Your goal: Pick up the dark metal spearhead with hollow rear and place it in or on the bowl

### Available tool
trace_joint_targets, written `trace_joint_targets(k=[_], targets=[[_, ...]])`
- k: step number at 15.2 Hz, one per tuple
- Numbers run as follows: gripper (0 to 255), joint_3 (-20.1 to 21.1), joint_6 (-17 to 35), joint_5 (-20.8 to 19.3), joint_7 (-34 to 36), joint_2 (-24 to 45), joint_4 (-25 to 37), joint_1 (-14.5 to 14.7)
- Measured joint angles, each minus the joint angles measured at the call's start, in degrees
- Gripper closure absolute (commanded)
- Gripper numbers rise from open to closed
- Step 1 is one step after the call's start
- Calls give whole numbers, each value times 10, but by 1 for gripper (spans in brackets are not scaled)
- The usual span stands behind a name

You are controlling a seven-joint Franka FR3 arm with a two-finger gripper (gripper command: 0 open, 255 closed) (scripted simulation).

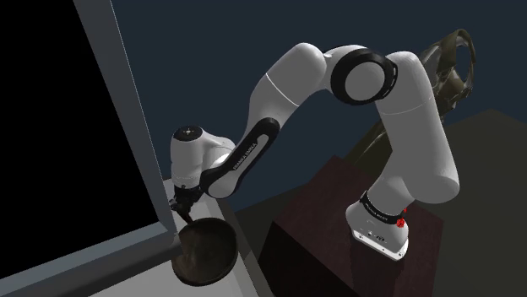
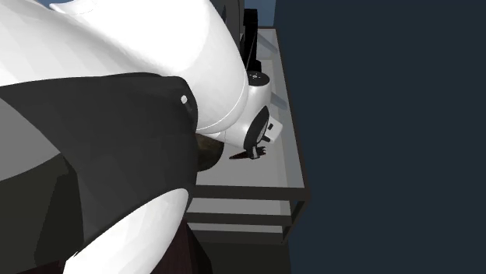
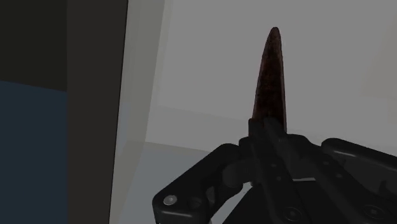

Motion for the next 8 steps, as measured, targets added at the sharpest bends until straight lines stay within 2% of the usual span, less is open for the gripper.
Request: trace_joint_targets(k=[2,3,5,8], targets=[[255,0,0,0,0,0,0,0],[0,0,0,0,0,0,0,0],[0,4,19,3,3,-11,-21,-6],[0,21,112,13,15,-50,-102,-28]])
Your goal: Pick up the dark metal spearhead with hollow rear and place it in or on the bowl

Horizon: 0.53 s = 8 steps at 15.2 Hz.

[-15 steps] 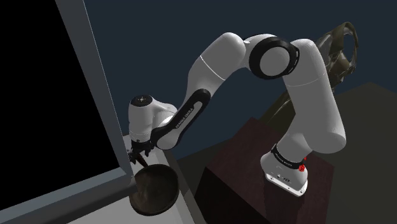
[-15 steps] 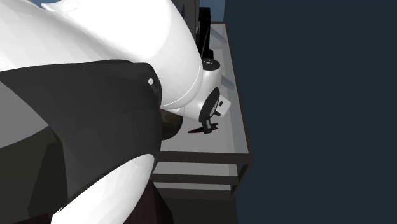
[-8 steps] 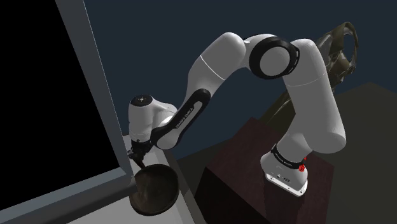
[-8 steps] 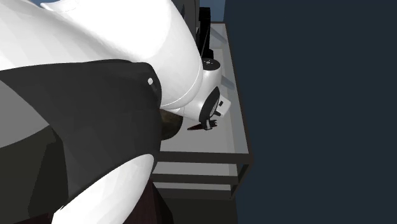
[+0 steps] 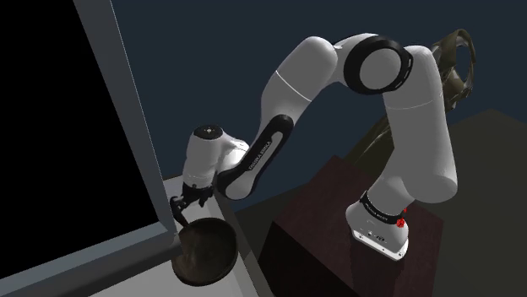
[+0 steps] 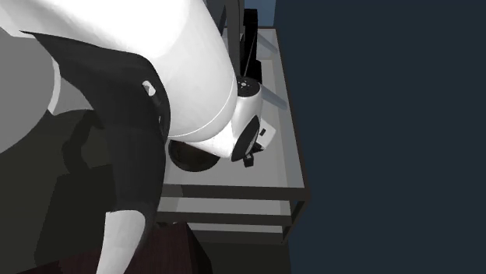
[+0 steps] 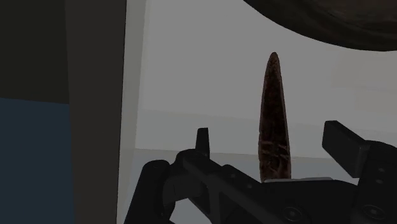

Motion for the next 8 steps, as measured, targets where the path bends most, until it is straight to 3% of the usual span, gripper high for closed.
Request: trace_joint_targets(k=[8], targets=[[0,-22,45,-10,12,41,12,22]])
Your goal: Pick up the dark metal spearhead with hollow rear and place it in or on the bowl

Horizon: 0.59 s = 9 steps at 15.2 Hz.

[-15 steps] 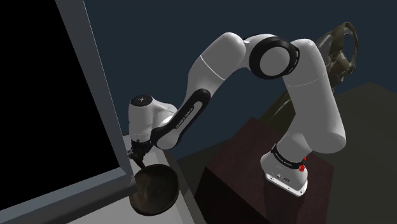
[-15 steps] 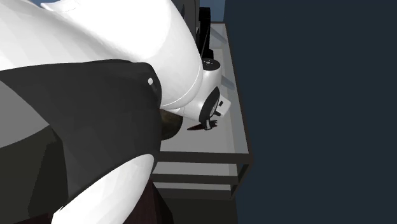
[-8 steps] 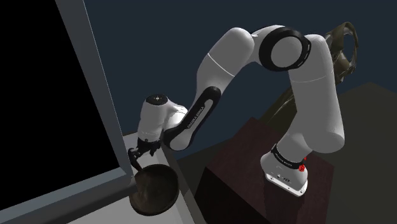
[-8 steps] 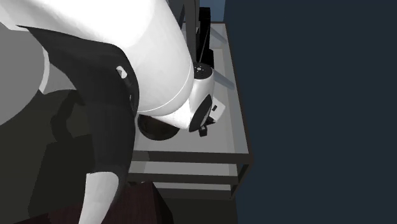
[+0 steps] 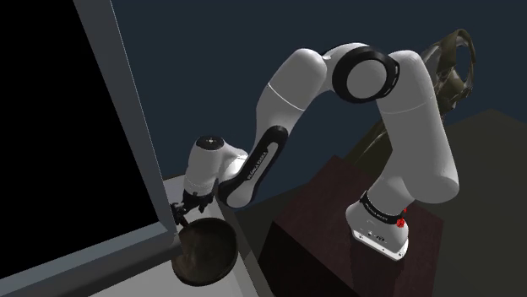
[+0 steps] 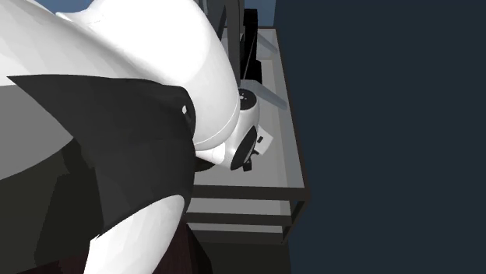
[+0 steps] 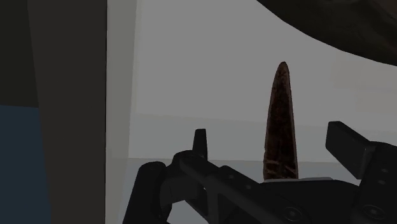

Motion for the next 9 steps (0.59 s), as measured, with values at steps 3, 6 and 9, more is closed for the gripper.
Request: trace_joint_targets(k=[3,6,9], targets=[[0,-1,1,0,1,1,0,1],[255,-1,2,0,1,1,0,1],[255,-1,0,0,1,0,1,1]])
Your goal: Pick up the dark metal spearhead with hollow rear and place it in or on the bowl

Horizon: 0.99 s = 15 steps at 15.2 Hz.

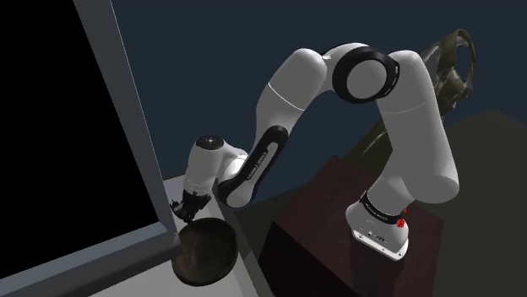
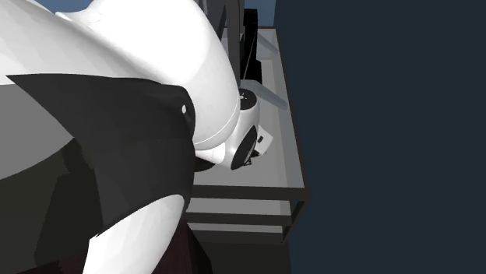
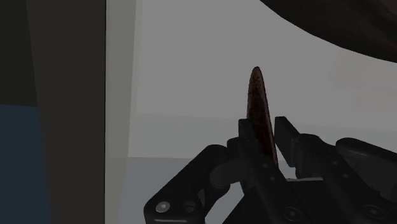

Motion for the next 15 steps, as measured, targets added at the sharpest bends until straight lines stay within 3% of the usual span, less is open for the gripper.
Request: trace_joint_targets(k=[8,15], targets=[[255,3,0,1,-1,-5,-1,-1],[255,27,-31,13,-6,-47,-20,-22]])
